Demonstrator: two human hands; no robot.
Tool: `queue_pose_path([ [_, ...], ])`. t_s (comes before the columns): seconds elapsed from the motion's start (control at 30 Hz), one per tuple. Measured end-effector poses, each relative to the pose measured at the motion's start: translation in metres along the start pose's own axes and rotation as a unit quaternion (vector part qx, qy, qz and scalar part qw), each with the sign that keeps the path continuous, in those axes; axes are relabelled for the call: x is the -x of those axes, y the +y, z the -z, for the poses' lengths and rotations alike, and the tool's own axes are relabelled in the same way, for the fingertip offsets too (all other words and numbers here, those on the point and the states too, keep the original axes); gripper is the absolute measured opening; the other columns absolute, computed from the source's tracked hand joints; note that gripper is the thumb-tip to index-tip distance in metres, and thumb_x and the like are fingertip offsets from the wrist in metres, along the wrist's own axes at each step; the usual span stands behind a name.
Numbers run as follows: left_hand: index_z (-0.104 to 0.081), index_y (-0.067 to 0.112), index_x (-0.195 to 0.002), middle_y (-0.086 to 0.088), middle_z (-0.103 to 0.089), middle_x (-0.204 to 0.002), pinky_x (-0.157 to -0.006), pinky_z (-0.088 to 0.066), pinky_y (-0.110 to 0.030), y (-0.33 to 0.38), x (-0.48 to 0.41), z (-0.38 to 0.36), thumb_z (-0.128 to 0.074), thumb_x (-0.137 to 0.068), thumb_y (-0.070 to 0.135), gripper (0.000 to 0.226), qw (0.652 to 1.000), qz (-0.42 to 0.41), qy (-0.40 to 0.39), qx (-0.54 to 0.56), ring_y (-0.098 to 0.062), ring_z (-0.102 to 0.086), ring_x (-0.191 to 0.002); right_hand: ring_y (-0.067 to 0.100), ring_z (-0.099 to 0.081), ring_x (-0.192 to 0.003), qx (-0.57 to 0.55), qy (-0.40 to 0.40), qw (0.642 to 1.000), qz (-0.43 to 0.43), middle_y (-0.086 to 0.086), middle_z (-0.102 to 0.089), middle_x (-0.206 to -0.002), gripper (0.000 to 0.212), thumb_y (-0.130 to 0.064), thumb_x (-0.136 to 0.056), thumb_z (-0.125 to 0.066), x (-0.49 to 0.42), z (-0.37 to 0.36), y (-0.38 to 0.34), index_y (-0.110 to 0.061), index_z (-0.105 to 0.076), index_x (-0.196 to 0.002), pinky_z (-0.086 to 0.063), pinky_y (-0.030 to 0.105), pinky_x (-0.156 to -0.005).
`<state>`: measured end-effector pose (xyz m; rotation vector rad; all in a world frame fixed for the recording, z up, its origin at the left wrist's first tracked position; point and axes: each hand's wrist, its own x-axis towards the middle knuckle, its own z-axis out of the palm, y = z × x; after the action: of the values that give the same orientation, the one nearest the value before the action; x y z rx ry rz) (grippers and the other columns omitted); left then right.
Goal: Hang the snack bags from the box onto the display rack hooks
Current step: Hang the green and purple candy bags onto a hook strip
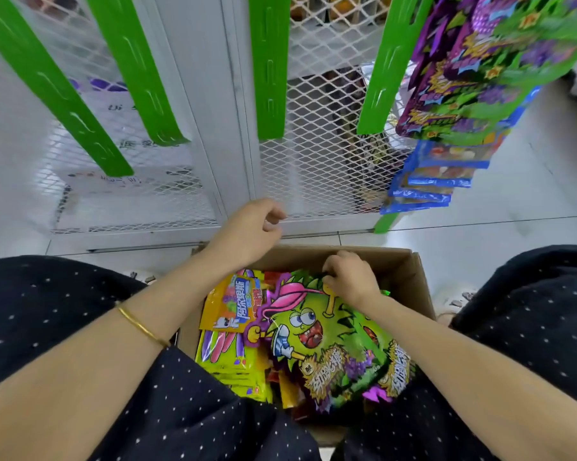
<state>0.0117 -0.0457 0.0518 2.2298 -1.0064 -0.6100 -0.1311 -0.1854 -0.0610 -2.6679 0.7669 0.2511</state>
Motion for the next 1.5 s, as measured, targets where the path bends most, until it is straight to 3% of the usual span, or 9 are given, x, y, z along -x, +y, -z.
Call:
queue_pose_path([
  [0.23,-0.041,0.011,-0.134,-0.008,-0.051,-0.132,-0.098,-0.043,-0.034,-0.002,-0.001,-0.001,-0.070,-0.081,0.033,0.064,0.988,0.089,-0.128,0.007,-0.021,-0.053,-0.115,-0.004,-0.053,-0.054,-0.450,-0.032,0.892,0.016,-0.004,-0.060,-0.066,0.019,0.000,-0.088,-0.059,0.009,0.076,0.002,-0.016,-0.054,-0.078,-0.042,0.011,-0.058],
  [0.37,-0.058,0.014,-0.099,-0.005,-0.063,-0.102,-0.079,-0.045,-0.021,0.015,0.000,0.002,-0.071,-0.081,0.018,0.022,0.995,0.049,-0.075,0.051,-0.020,-0.059,-0.100,0.004,-0.057,-0.059,-0.522,0.039,0.852,0.009,-0.009,-0.063,-0.062,0.016,-0.001,-0.087,-0.059,0.028,0.110,0.014,-0.015,-0.057,-0.081,-0.045,0.022,-0.061],
  [0.47,-0.055,0.020,-0.079,0.007,-0.057,-0.081,-0.056,-0.034,0.000,0.045,0.007,0.018,-0.068,-0.084,0.014,0.015,0.997,-0.003,-0.054,0.054,-0.007,-0.054,-0.079,0.000,-0.061,-0.068,-0.485,0.048,0.873,0.028,-0.012,-0.066,-0.074,0.019,-0.005,-0.087,-0.060,0.045,0.144,0.015,-0.024,-0.059,-0.085,-0.049,0.024,-0.069],
  [0.77,-0.062,0.011,-0.078,-0.002,-0.056,-0.072,-0.059,-0.035,-0.025,0.203,-0.004,0.111,-0.071,-0.080,0.020,0.013,0.979,-0.193,-0.016,-0.063,-0.010,-0.046,-0.062,-0.004,-0.052,-0.066,-0.308,0.223,0.912,0.155,-0.011,-0.059,-0.073,0.005,-0.019,-0.083,-0.068,0.083,0.316,-0.019,-0.017,-0.069,-0.087,-0.044,0.019,-0.065],
  [0.93,-0.068,0.013,-0.099,0.000,-0.068,-0.091,-0.079,-0.049,-0.025,0.320,-0.015,0.185,-0.069,-0.082,0.025,0.021,0.955,-0.293,0.036,-0.032,-0.009,-0.062,-0.081,0.006,-0.061,-0.075,-0.290,0.316,0.889,0.158,-0.004,-0.067,-0.082,0.007,-0.021,-0.082,-0.069,0.104,0.428,-0.009,-0.018,-0.068,-0.088,-0.050,0.033,-0.076],
  [1.07,-0.064,0.010,-0.106,0.000,-0.063,-0.095,-0.085,-0.047,-0.028,0.428,-0.036,0.250,-0.064,-0.085,0.018,0.022,0.892,-0.395,0.212,0.053,-0.012,-0.058,-0.087,-0.012,-0.056,-0.069,-0.272,0.390,0.860,0.183,-0.009,-0.060,-0.083,0.014,-0.014,-0.082,-0.068,0.114,0.523,-0.001,-0.021,-0.062,-0.093,-0.042,0.006,-0.069],
  [1.17,-0.061,0.008,-0.110,-0.009,-0.062,-0.103,-0.086,-0.042,-0.026,0.491,-0.056,0.292,-0.057,-0.085,0.016,0.027,0.858,-0.411,0.303,0.046,-0.019,-0.057,-0.094,0.007,-0.059,-0.082,-0.259,0.460,0.826,0.197,-0.003,-0.064,-0.089,0.015,-0.017,-0.082,-0.069,0.117,0.586,0.002,-0.019,-0.064,-0.096,-0.047,0.027,-0.084],
  [1.33,-0.048,0.015,-0.067,-0.016,-0.054,-0.082,-0.070,-0.041,-0.033,0.555,-0.084,0.328,-0.049,-0.082,0.012,0.015,0.869,-0.384,0.307,0.067,-0.024,-0.052,-0.077,-0.005,-0.056,-0.059,-0.248,0.529,0.774,0.245,-0.007,-0.063,-0.075,0.006,-0.009,-0.085,-0.065,0.108,0.669,-0.004,-0.014,-0.064,-0.089,-0.047,0.017,-0.068],
  [1.5,-0.056,0.006,-0.083,-0.023,-0.059,-0.100,-0.065,-0.045,-0.030,0.591,-0.090,0.348,-0.042,-0.092,0.008,0.016,0.883,-0.354,0.302,0.070,-0.020,-0.051,-0.079,0.002,-0.060,-0.071,-0.181,0.626,0.724,0.225,-0.005,-0.066,-0.080,0.007,-0.024,-0.085,-0.065,0.086,0.727,-0.011,-0.021,-0.064,-0.090,-0.051,0.022,-0.073],
])
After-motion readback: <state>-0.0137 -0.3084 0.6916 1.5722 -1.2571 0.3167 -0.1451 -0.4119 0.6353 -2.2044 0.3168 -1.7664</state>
